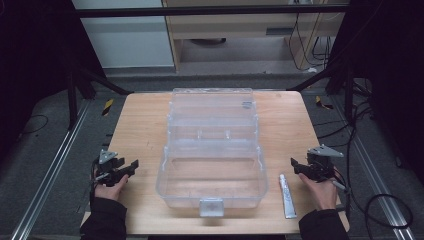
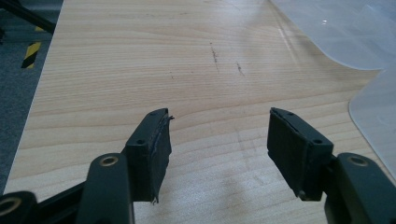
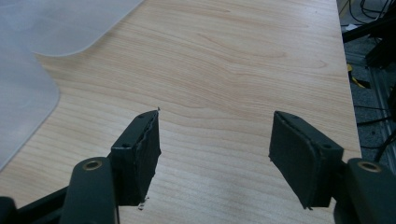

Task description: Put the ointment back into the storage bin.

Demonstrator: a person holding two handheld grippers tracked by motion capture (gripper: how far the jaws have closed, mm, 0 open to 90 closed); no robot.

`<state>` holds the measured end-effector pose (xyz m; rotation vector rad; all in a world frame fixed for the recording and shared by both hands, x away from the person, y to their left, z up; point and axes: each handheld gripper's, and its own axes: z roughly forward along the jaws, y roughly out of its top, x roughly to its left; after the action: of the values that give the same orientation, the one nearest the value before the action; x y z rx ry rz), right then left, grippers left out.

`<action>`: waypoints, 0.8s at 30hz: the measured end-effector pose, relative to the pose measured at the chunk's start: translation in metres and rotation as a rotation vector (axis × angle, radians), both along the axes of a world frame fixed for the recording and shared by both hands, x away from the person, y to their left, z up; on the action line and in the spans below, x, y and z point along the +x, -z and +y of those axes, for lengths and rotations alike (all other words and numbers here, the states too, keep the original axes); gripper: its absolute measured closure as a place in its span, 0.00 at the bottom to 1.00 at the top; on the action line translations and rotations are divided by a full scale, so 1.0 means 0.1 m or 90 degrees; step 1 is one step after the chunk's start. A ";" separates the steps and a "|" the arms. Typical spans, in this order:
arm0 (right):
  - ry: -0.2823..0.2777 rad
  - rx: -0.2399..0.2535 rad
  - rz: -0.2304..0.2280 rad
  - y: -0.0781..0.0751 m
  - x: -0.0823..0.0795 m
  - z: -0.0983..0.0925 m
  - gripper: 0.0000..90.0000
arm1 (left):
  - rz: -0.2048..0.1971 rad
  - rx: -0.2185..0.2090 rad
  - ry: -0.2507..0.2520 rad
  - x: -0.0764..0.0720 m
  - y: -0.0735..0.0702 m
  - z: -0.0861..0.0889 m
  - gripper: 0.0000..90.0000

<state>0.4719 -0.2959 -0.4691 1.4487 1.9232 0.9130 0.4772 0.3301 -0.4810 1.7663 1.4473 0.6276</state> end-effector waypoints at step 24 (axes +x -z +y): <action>-0.059 -0.054 0.123 -0.51 -0.13 0.27 0.44 | 0.022 0.014 0.016 0.01 0.01 -0.02 0.41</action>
<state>0.4589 -0.2690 -0.4184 1.4542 2.1585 0.7443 0.4784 0.3276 -0.4825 1.8176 1.4452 0.6053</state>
